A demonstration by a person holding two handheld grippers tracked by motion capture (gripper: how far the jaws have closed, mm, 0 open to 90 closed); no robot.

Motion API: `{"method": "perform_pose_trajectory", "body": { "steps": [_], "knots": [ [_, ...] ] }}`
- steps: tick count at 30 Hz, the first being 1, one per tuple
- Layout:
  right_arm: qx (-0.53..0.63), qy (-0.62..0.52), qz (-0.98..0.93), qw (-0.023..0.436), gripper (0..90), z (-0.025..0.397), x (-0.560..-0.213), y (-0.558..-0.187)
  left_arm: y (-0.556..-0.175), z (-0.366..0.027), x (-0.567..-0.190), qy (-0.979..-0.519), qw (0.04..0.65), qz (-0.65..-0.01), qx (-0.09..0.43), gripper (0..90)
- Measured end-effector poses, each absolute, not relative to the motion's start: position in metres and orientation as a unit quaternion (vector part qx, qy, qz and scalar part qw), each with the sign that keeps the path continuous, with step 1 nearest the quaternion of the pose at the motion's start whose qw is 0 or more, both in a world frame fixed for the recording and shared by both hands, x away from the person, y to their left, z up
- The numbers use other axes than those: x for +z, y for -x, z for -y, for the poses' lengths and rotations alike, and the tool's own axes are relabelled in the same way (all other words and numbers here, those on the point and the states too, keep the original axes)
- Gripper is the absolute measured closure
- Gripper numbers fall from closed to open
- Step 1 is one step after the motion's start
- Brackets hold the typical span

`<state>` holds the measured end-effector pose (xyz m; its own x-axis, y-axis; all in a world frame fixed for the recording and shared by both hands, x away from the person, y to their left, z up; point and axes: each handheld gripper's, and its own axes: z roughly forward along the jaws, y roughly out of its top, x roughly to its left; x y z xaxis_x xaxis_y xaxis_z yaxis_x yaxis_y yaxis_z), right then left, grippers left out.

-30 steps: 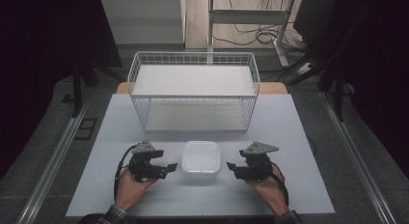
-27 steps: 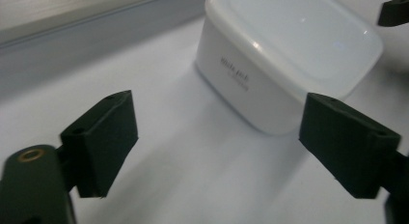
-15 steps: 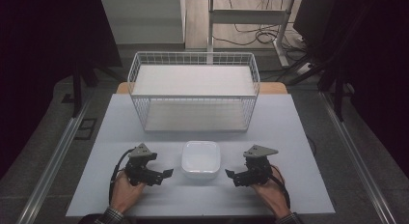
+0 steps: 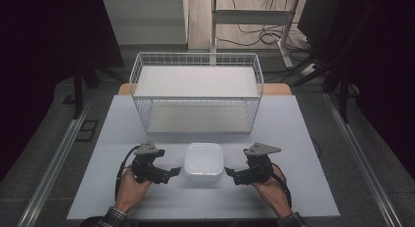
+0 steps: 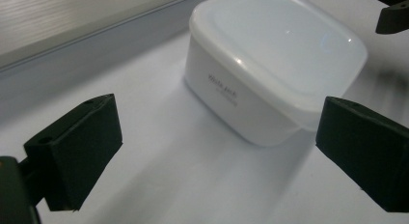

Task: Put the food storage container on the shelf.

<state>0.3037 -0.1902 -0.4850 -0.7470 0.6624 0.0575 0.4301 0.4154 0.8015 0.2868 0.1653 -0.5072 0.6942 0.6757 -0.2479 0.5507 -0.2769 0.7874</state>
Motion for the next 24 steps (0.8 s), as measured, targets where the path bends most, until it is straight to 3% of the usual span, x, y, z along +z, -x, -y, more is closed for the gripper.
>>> {"method": "perform_pose_trajectory", "body": {
  "steps": [15, 24],
  "knots": [
    [0.390, -0.338, -0.852, 0.087, 1.8, 0.155, -0.476, -0.316, -0.310, -0.141, -0.498, -0.811, 0.455, -0.366, 0.031, 4.7],
    [0.384, -0.356, -0.851, 0.031, 12.5, 0.145, -0.485, -0.331, -0.325, -0.127, -0.509, -0.824, 0.442, -0.354, -0.007, 8.5]
  ]
}}
